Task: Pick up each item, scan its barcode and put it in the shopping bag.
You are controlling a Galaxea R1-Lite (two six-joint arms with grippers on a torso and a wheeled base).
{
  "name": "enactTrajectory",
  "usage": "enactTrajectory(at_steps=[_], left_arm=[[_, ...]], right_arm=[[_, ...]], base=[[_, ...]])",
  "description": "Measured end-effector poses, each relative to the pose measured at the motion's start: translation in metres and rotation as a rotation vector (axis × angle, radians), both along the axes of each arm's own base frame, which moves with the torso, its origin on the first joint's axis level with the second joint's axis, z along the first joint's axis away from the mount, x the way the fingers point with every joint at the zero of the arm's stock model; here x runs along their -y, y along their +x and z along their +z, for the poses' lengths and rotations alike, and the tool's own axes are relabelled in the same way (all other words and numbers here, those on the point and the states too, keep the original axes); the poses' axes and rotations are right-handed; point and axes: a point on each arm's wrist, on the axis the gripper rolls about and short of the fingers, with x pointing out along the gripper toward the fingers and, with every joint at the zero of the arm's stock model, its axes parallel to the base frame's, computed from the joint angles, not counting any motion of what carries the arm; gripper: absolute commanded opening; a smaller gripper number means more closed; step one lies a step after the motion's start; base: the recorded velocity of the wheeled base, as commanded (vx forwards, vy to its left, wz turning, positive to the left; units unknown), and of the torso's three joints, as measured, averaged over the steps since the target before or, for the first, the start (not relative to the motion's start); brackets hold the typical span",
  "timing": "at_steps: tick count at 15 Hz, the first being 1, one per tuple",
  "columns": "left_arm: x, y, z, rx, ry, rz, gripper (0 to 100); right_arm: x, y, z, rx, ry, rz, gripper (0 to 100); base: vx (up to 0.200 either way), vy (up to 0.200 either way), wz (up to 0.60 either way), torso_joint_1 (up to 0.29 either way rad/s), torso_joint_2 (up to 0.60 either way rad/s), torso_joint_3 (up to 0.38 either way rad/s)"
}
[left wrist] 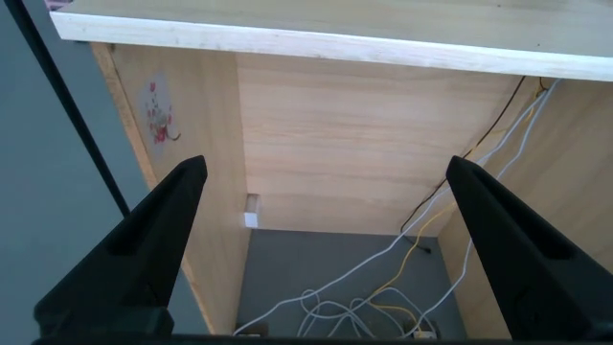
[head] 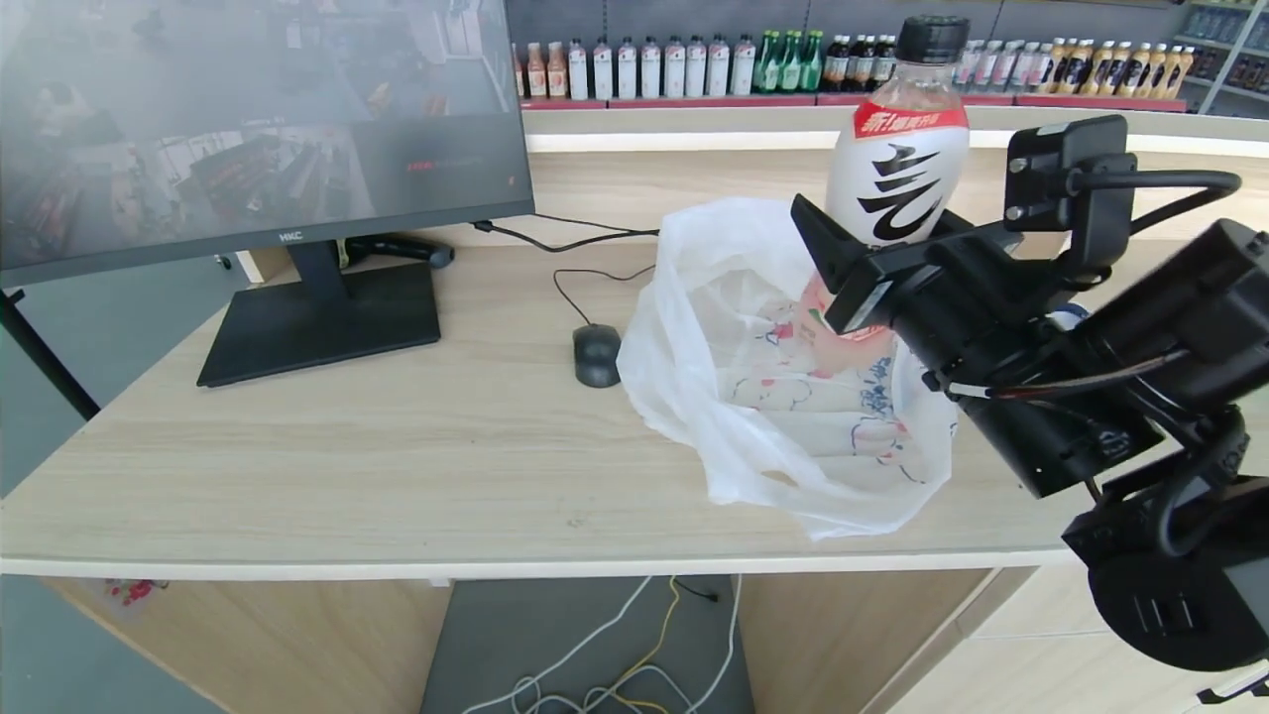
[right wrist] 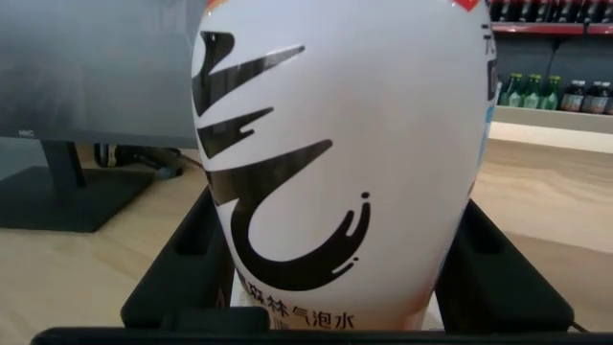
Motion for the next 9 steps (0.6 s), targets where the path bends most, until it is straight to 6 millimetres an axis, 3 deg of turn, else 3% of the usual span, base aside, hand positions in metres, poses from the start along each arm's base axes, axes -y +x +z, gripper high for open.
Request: enactTrajectory(at_steps=[5, 9], left_arm=[[0.0, 0.0, 0.0, 0.0, 0.0, 0.0, 100], [0.0, 0.0, 0.0, 0.0, 0.0, 0.0, 100]], right_arm=[[-0.015, 0.021, 0.017, -0.07, -0.013, 0.022, 0], [-0.019, 0.031, 0.018, -0.107, 0.004, 0.035, 0]], base=[[0.0, 0.0, 0.0, 0.0, 0.0, 0.0], [0.0, 0.0, 0.0, 0.0, 0.0, 0.0]])
